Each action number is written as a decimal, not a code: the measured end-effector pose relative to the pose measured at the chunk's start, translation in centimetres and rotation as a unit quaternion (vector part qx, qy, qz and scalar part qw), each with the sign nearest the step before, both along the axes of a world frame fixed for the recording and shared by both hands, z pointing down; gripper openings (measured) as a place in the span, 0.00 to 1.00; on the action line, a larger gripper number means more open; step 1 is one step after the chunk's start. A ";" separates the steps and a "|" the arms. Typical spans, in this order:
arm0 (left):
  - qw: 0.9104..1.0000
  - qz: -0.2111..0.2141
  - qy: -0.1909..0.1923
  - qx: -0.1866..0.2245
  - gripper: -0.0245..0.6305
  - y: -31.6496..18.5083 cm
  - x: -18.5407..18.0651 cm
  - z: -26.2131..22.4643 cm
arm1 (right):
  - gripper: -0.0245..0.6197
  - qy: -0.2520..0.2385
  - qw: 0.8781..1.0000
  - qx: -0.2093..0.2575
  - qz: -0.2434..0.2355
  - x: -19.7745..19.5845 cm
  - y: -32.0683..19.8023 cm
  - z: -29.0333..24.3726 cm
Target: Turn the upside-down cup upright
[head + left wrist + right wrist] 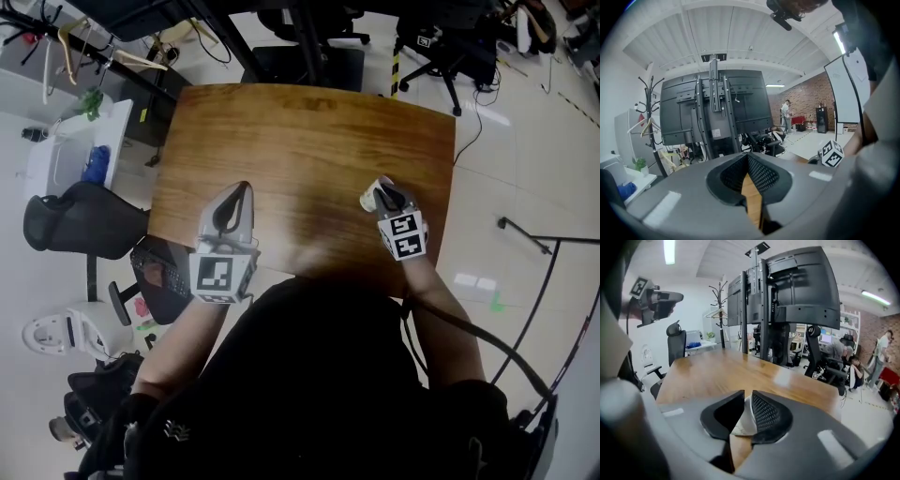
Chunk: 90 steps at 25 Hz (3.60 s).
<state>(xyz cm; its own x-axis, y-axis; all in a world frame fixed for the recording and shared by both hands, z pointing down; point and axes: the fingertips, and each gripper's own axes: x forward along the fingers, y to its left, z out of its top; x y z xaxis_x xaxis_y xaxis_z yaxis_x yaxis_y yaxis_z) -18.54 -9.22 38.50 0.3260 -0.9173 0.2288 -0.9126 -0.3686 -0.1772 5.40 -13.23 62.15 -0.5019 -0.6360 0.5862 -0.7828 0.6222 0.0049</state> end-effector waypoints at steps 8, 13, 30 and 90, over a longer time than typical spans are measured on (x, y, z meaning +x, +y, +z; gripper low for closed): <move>1.000 0.025 0.010 0.003 0.04 -0.7 2.1 0.1 | 0.07 0.031 0.999 -0.007 -0.035 -0.8 3.2 0.5; 1.000 0.026 0.011 0.005 0.04 -0.9 2.3 0.1 | 0.22 0.023 0.998 -0.023 -0.058 -1.7 4.9 1.7; 1.000 0.011 0.006 0.006 0.04 -0.4 1.4 -0.4 | 0.26 -0.059 0.987 -0.028 0.150 5.6 0.9 1.1; 1.000 0.004 0.011 0.002 0.04 0.0 -0.3 -0.7 | 0.32 -0.149 0.968 -0.134 0.154 4.9 0.9 4.3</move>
<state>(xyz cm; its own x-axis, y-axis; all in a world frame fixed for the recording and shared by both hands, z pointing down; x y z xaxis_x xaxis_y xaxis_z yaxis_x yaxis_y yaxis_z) -18.81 -9.19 37.82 0.3379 -0.9158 0.2172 -0.9136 -0.3746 -0.1580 10.32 -12.31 66.40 -0.4853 -0.6272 0.6092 -0.8729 0.3070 -0.3792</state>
